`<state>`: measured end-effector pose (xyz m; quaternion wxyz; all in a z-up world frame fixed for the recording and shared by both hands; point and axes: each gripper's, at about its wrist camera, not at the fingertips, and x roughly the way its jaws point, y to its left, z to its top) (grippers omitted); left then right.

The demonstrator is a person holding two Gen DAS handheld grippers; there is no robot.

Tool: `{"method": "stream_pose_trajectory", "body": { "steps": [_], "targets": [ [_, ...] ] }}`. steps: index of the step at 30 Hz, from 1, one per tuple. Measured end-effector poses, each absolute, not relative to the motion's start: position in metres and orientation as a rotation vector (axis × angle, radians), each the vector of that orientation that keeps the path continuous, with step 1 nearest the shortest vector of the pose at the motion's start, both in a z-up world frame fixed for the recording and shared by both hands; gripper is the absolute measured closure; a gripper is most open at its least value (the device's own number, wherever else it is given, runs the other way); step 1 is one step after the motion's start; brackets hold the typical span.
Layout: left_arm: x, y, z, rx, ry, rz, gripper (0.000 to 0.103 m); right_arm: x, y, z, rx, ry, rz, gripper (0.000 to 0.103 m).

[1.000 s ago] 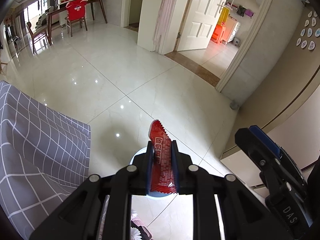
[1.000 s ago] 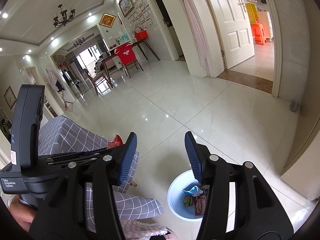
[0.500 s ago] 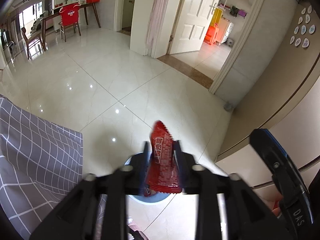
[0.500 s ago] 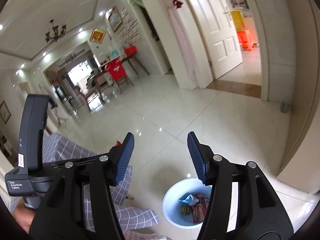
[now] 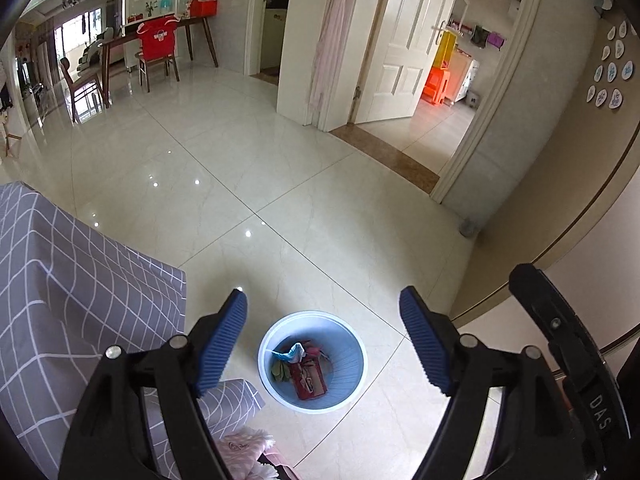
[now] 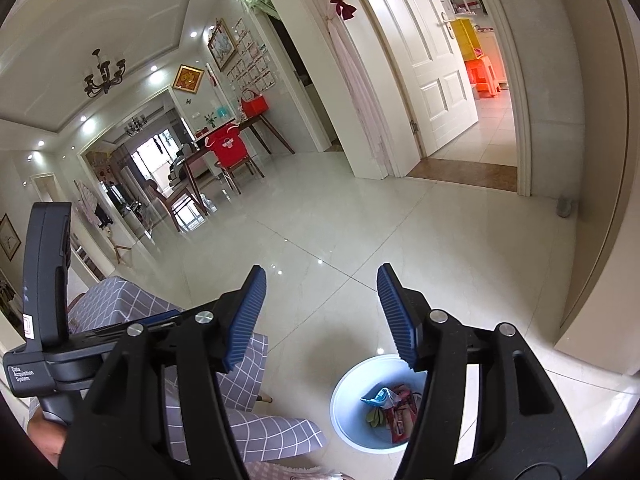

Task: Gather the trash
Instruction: 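Move both open grippers back over the trash on the table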

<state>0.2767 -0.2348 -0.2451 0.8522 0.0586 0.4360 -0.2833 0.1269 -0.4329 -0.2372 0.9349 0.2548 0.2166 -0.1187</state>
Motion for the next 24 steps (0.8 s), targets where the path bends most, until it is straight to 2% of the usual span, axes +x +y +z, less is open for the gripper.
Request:
{"method": "stream_pose_trajectory", "body": {
  "steps": [11,24],
  "targets": [
    [0.26,-0.17,-0.205,0.093,0.839,-0.525,0.026,0.128,-0.395,-0.214,0.493,0.427,-0.17,0.043],
    [0.259,0.011,-0.168,0.027,0.77,-0.278,0.026,0.174,-0.251,-0.185,0.401,0.507,0.11,0.042]
  ]
}}
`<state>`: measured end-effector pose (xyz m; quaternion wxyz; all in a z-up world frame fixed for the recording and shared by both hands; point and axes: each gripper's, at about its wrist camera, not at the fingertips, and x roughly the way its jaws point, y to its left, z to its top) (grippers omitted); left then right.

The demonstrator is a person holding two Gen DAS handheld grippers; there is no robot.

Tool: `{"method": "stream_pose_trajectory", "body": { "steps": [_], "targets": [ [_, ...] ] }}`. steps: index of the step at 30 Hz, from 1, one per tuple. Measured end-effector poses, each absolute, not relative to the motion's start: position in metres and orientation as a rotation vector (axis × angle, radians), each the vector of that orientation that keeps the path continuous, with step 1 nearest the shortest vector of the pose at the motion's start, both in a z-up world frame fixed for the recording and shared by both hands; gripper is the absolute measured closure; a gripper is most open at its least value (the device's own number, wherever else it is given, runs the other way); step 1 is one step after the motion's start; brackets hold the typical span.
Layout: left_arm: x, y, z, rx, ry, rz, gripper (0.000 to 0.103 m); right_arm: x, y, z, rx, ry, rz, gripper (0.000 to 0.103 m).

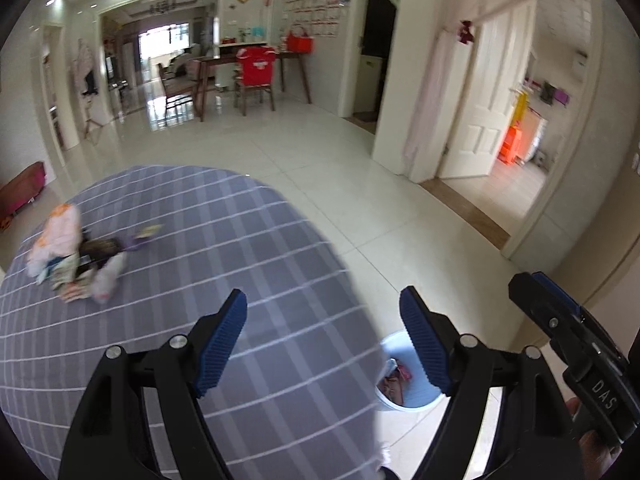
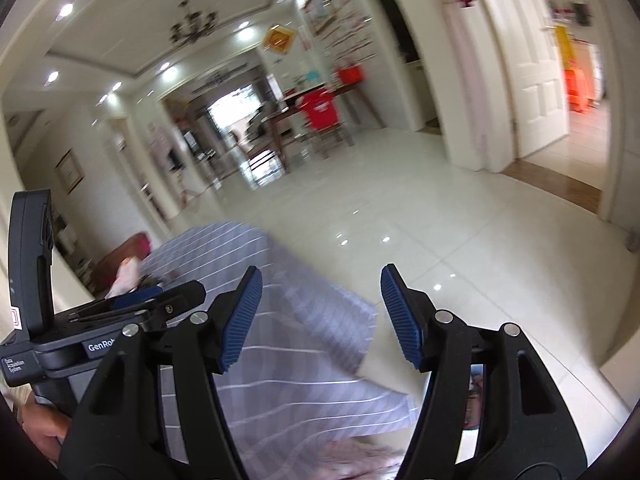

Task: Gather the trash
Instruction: 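Move both open grippers back over the trash on the table, then grasp the green snack packet with the left gripper while the right grasps the small white bottle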

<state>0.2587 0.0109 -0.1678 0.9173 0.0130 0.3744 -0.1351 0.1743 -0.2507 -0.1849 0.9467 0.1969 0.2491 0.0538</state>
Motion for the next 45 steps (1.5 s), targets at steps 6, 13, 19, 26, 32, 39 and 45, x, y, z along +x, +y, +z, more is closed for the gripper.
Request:
{"method": "stream_pose_trajectory", "body": {
  "steps": [6,13,19,26,32,39,45],
  "targets": [
    [0.27,0.113,-0.165,-0.068,0.781,-0.117,0.026,0.209,-0.166,-0.176,0.357,0.583,0.269,0.042],
    [0.297,0.208,-0.179,-0.119,0.846,0.02,0.024,0.248,-0.092,-0.18,0.294,0.658,0.354,0.042],
    [0.332,0.233,-0.193,-0.088,0.888,0.056,0.024,0.277,-0.057,-0.185,0.274,0.694,0.379,0.041],
    [0.372,0.233,-0.202,-0.006,0.909,0.088,0.024,0.314,-0.04,-0.189,0.268,0.719,0.377,0.038],
    [0.388,0.231,-0.213,0.021,0.916,0.081,0.025,0.341,-0.03,-0.197,0.265,0.76,0.381,0.037],
    [0.39,0.242,-0.222,-0.049,0.921,0.059,0.051,0.351,-0.018,-0.204,0.283,0.811,0.415,0.037],
    [0.364,0.254,-0.218,-0.132,0.892,0.034,0.054,0.339,0.003,-0.206,0.211,0.834,0.442,0.037]
  ]
}}
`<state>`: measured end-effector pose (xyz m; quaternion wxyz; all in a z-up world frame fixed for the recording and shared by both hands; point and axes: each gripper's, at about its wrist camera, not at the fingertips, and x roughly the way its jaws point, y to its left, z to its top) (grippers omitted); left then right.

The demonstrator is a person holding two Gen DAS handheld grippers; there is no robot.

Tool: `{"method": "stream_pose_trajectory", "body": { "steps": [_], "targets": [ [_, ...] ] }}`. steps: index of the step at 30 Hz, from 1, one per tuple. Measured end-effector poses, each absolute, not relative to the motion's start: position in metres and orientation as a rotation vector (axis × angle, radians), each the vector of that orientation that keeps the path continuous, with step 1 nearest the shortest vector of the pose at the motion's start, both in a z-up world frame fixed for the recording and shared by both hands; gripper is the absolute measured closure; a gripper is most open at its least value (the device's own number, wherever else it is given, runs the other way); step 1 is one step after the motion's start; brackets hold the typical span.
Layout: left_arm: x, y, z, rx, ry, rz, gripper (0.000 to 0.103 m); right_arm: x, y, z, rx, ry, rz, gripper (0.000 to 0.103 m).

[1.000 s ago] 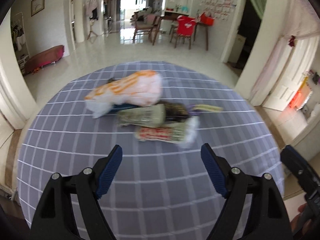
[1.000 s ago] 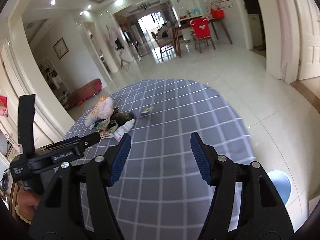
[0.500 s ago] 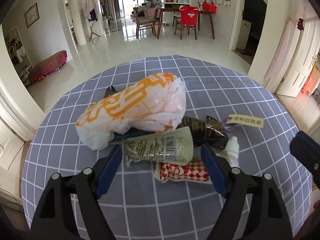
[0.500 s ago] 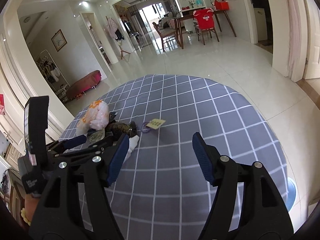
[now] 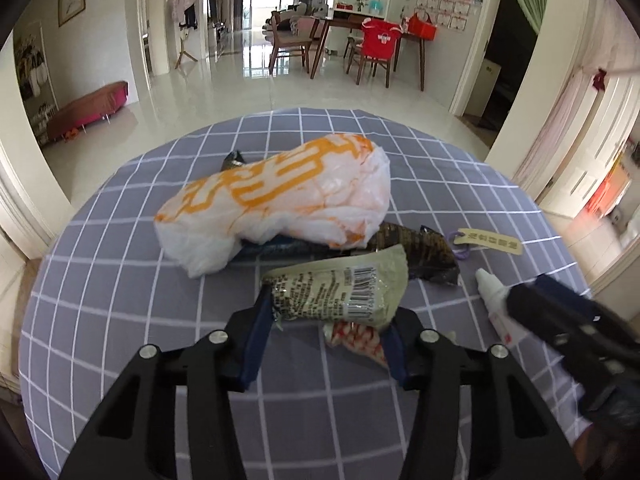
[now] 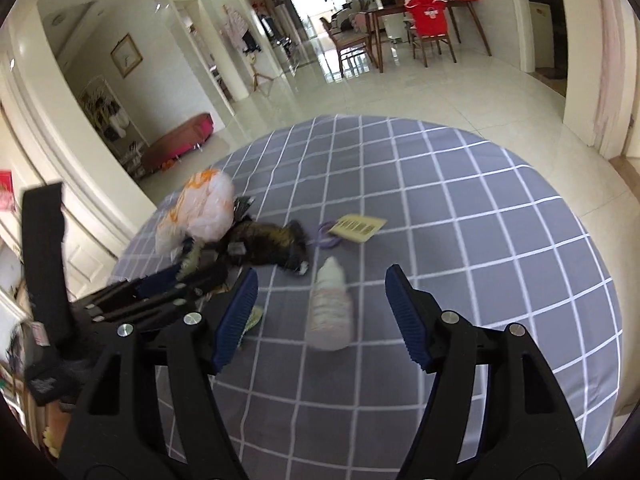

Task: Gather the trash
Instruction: 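Grasp the green snack packet with the left gripper while the right grasps the small white bottle, then carry the green packet and white bottle over the blue bucket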

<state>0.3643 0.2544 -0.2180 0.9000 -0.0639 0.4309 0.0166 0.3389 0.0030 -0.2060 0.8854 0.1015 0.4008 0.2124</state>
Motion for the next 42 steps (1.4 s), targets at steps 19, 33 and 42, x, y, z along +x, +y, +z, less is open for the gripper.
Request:
{"method": "stream_pose_trajectory", "body": {
  "steps": [19,33,42],
  "targets": [
    [0.304,0.211,-0.172,-0.157,0.815,-0.068,0.057,0.297,-0.026,-0.202,0.165,0.851,0.466,0.079],
    [0.273,0.06,-0.151,-0.065,0.806,-0.286,0.057,0.216,-0.185,-0.166,0.362,0.716,0.342,0.079],
    [0.268,-0.069,-0.175,0.014,0.873,-0.465,0.057,0.176,-0.298,-0.185,0.457,0.688,0.164,0.079]
  ]
}}
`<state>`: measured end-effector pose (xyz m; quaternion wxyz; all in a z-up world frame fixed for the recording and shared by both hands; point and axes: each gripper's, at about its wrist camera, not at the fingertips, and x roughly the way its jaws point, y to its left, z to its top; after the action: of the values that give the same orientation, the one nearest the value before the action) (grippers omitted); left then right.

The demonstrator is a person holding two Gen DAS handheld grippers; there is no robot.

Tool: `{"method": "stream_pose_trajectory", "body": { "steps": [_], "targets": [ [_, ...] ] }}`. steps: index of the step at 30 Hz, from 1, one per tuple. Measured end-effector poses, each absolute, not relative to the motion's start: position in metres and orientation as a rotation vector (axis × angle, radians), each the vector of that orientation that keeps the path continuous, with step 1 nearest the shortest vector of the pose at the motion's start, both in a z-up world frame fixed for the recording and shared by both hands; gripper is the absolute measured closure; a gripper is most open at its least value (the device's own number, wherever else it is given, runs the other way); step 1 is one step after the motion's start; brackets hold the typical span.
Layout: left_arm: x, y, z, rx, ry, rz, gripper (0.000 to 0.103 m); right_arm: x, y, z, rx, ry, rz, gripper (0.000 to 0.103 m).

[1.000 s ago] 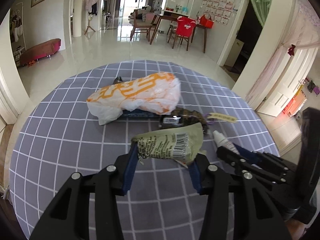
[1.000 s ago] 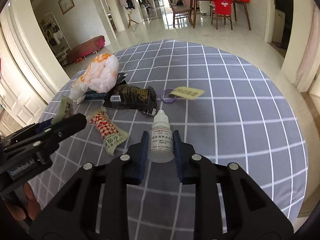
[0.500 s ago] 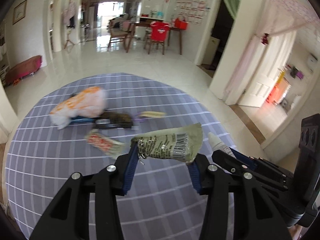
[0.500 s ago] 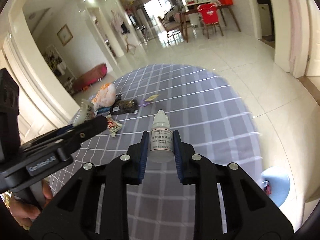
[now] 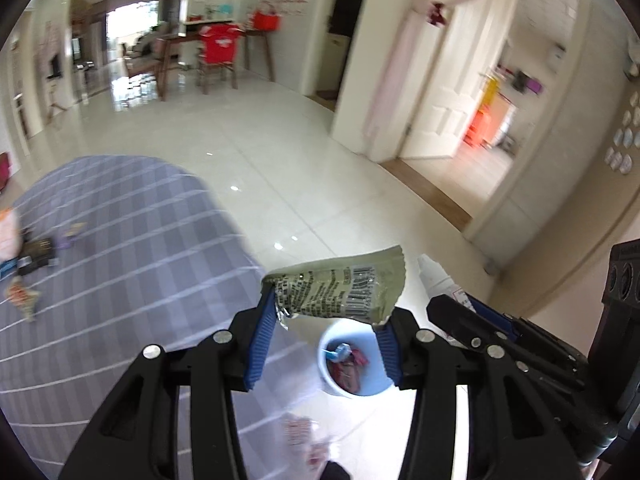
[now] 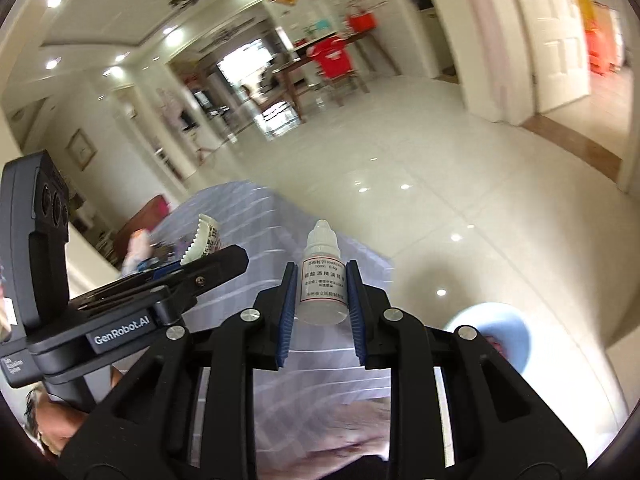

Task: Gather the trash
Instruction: 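Carry the green packet and white bottle over the blue bucket, then open both grippers to drop the packet and bottle into the bucket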

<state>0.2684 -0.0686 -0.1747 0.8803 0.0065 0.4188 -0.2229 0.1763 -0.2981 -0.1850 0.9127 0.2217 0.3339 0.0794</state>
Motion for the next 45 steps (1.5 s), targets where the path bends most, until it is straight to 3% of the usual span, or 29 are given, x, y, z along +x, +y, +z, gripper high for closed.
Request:
{"method": "stream_pose_trajectory", "body": {
  "steps": [11,13,14,15,45],
  "targets": [
    [0.281,-0.152,-0.212,0.079,0.945,-0.534,0.057,0.171,-0.371,-0.212,0.539,0.688,0.025,0.078],
    [0.284,-0.162,-0.218,0.084,0.957,-0.539,0.057,0.177,-0.38,-0.218,0.549,0.688,0.005,0.066],
    [0.285,-0.166,-0.221,0.089,0.962,-0.538,0.057,0.179,-0.382,-0.221,0.557,0.692,-0.005,0.047],
    [0.287,-0.169,-0.223,0.094,0.963,-0.53,0.057,0.179,-0.387,-0.224,0.56,0.696,-0.045,0.043],
    [0.286,-0.237,-0.26,0.204,1.033,-0.61,0.057,0.135,-0.432,-0.229,0.586,0.62,-0.165,0.043]
  ]
}}
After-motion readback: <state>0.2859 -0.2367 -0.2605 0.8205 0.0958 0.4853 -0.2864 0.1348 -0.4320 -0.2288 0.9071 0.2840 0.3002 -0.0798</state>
